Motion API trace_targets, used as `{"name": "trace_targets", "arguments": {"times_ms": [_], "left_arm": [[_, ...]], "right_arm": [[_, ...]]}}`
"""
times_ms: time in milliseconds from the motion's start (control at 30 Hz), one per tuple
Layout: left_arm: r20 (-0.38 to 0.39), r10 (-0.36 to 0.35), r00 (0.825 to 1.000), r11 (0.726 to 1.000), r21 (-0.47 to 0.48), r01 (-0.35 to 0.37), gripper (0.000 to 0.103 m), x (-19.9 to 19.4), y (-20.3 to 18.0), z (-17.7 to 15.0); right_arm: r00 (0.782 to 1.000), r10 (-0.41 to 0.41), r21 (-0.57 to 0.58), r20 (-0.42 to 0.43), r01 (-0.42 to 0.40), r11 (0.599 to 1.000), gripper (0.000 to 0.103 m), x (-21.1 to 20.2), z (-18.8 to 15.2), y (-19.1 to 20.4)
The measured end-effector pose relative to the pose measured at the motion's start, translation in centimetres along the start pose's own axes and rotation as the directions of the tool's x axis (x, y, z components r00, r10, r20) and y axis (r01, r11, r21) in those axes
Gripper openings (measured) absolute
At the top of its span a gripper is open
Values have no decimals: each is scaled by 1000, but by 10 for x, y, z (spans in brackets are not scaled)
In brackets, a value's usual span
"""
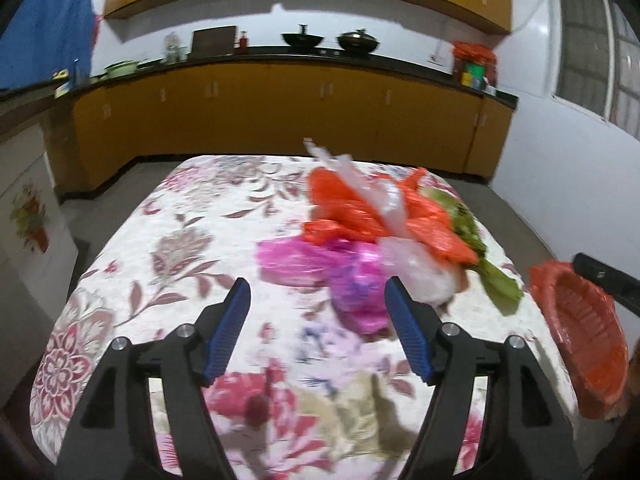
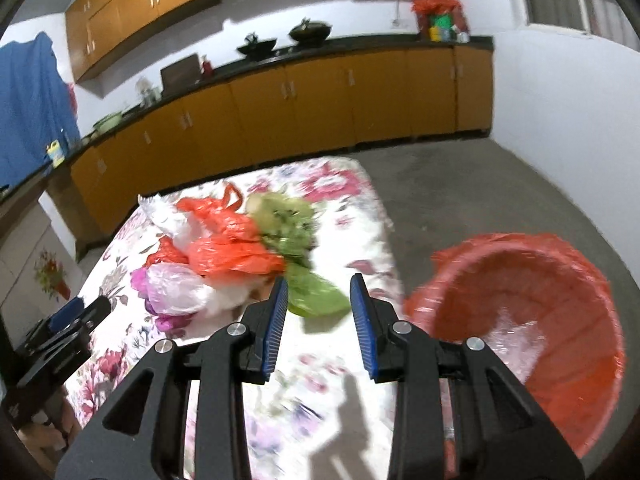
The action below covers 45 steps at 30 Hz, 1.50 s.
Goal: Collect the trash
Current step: 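Reach the right tool to the table and grasp the green-yellow bag, then grasp a red bag with the left tool while the right tool holds the green-yellow bag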
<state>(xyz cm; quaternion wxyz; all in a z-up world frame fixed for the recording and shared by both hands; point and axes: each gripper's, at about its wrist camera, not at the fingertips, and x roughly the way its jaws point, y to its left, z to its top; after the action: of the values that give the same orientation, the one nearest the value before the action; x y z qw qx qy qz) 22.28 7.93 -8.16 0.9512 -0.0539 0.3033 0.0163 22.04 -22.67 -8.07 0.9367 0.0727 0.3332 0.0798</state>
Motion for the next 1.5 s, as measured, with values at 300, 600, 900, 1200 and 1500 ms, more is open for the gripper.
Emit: {"name": "trace_targets", "arguments": {"times_ms": [300,600,900,1200,1500], "left_arm": [[-2,18,1000,999,-38,-18,69,1,22,-5],[7,0,1000,999,-38,0,69,3,23,-1],[22,-77,997,997,-4,78,69,10,-6,12],[-9,-173,985,983,56,173,68,36,-63,33],[-161,-172,972,981,64,185,56,96,-107,37]], "right_arm": [[995,-3,-10,-104,2,1000,33,79,17,25],[977,-48,-18,-206,46,999,21,129,13,25],[981,-39,-1,-192,39,999,4,106,6,8],[990,-22,111,-138,37,993,4,60,-6,-26],[994,-20,198,-104,41,979,4,29,-14,-62]]}}
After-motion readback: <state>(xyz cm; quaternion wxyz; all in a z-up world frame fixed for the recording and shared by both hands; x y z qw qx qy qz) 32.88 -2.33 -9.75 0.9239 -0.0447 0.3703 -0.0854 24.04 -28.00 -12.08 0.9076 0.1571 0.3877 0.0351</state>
